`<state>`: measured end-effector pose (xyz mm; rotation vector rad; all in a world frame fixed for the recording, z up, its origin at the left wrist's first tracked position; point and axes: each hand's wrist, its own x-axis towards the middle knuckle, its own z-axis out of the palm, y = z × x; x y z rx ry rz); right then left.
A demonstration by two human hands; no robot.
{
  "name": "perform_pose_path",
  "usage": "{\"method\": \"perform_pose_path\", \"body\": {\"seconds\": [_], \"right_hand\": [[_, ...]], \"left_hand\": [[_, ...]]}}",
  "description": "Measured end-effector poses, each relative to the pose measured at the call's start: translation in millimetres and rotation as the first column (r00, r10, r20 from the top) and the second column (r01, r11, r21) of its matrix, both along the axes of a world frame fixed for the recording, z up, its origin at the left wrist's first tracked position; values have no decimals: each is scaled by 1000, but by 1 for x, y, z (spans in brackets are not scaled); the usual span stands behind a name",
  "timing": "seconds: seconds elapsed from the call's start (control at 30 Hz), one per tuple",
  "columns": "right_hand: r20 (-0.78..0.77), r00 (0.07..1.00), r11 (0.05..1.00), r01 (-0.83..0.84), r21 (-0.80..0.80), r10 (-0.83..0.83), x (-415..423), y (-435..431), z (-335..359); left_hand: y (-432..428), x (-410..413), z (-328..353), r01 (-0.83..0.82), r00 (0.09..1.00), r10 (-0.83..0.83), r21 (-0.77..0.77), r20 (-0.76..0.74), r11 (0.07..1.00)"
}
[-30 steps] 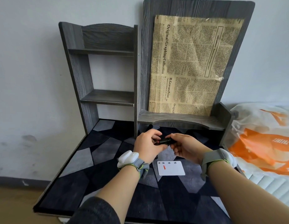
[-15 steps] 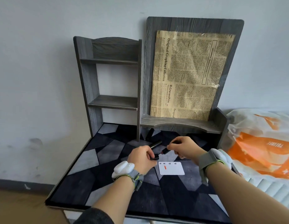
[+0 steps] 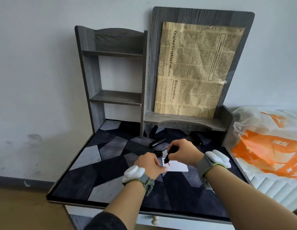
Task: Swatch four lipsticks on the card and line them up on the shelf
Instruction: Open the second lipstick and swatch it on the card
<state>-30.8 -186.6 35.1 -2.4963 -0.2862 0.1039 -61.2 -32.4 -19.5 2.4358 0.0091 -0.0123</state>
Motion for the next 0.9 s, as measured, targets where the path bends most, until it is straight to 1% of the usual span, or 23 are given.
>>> {"method": "perform_pose_path", "body": {"seconds": [0.27,0.43,0.7,0.9], "right_hand": [[25,1000,997,-13,-70,15,2,3,-5],[13,1000,997,-15,-79,16,3,5,-7],[56,998,994,23,-102,-17,7,6,-11],[23,999,994,26,-102,-24,8,7,-11]], "left_hand": [[-1,4,4,-7,998,5,-32,-70,999],[-1,4,5,-11,997,8,-40,-75,999],[0,3,6,-4,996,-1,-49,-87,999],[-1,2,8,-7,997,3,-49,-81,999]]}}
